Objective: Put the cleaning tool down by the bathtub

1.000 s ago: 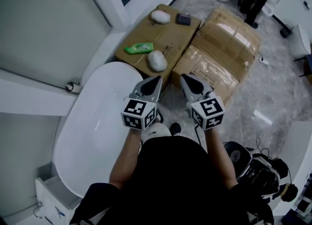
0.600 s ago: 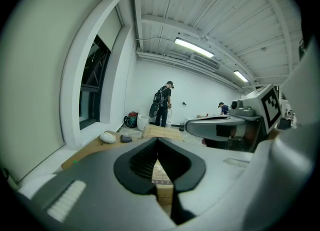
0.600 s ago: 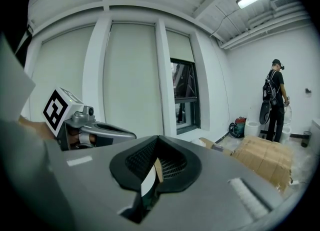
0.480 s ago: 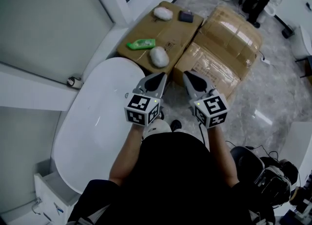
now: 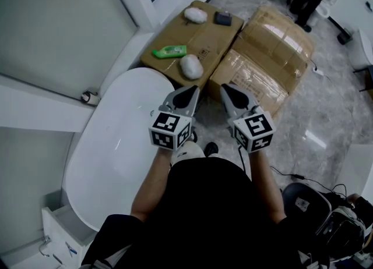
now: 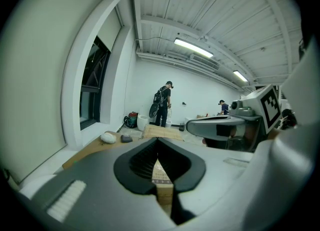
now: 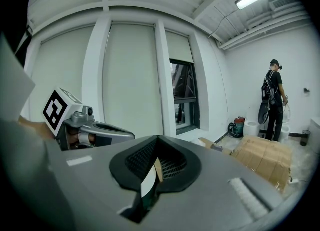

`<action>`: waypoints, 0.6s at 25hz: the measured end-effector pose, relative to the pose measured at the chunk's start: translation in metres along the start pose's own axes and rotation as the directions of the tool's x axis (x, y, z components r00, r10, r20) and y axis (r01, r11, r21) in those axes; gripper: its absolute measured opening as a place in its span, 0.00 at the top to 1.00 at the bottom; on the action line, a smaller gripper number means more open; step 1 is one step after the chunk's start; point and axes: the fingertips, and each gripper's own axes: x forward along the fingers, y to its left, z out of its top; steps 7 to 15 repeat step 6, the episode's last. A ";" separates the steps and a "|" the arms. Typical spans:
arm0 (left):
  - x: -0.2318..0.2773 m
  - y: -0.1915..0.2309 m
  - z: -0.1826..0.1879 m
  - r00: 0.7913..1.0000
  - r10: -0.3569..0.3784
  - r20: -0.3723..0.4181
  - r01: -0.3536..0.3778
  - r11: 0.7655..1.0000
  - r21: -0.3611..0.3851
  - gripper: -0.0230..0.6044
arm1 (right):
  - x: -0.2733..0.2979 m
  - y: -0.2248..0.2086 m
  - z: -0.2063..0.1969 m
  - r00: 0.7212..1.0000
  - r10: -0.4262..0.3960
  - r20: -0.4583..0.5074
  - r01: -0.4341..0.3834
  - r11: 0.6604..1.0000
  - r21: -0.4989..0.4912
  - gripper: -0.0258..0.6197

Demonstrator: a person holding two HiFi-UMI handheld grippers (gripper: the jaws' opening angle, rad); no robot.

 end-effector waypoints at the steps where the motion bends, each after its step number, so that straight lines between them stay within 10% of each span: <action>1: 0.000 0.000 0.000 1.000 0.000 0.001 0.000 1.000 0.000 0.97 | -0.001 0.000 0.000 1.000 -0.002 0.002 0.002 1.000 0.001 0.95; 15: 0.000 0.003 -0.001 1.000 0.004 -0.001 -0.004 1.000 -0.002 0.97 | 0.001 -0.001 0.000 1.000 -0.009 0.005 0.009 1.000 0.008 0.95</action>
